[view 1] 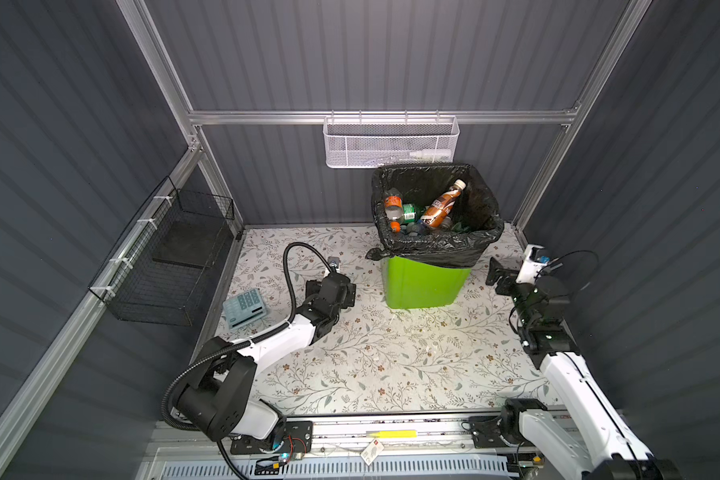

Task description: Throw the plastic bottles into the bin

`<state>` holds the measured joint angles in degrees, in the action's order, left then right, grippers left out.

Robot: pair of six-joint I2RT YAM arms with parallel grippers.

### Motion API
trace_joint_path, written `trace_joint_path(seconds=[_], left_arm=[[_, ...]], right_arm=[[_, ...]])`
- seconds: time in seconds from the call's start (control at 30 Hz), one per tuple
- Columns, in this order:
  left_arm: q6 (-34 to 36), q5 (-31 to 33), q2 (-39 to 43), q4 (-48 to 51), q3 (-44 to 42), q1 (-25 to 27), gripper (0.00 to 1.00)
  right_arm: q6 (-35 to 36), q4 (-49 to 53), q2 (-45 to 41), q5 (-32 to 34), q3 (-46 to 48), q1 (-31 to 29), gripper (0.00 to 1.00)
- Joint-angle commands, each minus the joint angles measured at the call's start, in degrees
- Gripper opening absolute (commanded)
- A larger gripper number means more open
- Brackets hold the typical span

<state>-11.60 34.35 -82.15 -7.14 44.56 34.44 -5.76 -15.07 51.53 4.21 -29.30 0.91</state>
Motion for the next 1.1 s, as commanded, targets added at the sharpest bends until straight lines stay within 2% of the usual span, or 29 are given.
trace_joint_path(seconds=[0.0,0.1,0.27,0.43,1.07], left_arm=[[-2.2,6.78,3.49,-1.88,-1.68,-0.55,1.0],[-1.95,8.03,4.96,-2.64,-3.15,-0.6,1.0],[-2.05,11.1,5.77,-2.72,-4.75,-0.85,1.0],[-1.38,13.45,6.29,-3.04,-5.95,-2.55,1.0],[-0.65,14.0,9.51,-4.29,-11.29,-15.89,1.0]], right_arm=[[-0.03,-9.75,-0.52,2.57,5.62,0.74,0.99],[-1.88,-14.64,0.25,2.69,8.92,1.8,0.99],[-0.56,-19.83,4.75,3.18,12.79,2.43,0.99],[-1.11,-31.19,8.75,2.84,17.79,2.85,0.99],[1.14,-49.19,31.75,-2.12,15.14,3.14,0.99]])
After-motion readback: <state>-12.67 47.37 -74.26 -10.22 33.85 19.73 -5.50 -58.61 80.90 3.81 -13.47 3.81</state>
